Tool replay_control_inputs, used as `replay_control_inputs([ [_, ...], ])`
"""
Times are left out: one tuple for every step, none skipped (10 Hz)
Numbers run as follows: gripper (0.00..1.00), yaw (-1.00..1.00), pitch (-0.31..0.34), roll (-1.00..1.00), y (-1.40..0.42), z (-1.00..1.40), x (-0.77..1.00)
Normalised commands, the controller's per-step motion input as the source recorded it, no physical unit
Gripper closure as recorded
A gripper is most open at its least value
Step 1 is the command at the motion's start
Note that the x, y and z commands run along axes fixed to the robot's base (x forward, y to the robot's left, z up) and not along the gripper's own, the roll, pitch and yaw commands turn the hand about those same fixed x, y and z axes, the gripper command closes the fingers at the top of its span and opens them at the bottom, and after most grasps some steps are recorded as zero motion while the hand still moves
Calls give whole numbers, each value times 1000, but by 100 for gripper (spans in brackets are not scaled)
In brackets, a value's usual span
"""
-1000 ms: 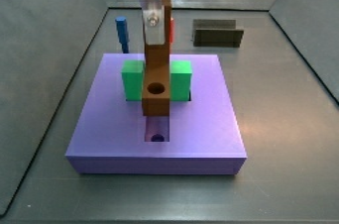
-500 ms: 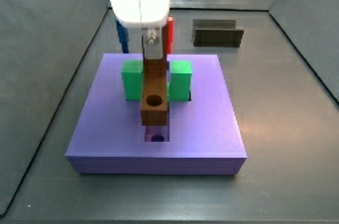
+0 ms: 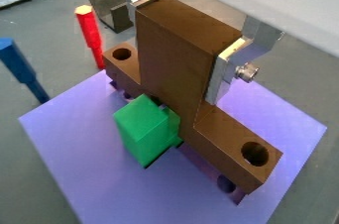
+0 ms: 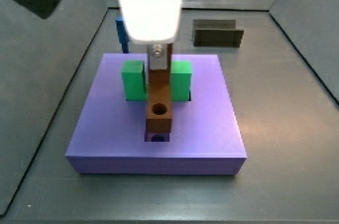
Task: Pick up the brown object. Move up. Move to above the board. Insert the brown object.
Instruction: Insert the brown object.
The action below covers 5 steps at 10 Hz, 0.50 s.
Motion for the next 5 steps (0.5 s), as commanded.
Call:
replay_control_inputs([
  [100,9,9,59,31,-146,271],
  [100,14,0,41,51,-271,103],
  [100,0,-4,49,20,-277,0],
  [100,0,-19,10,20,-226,-111],
  [100,0,-19,0,6,-166,-200],
])
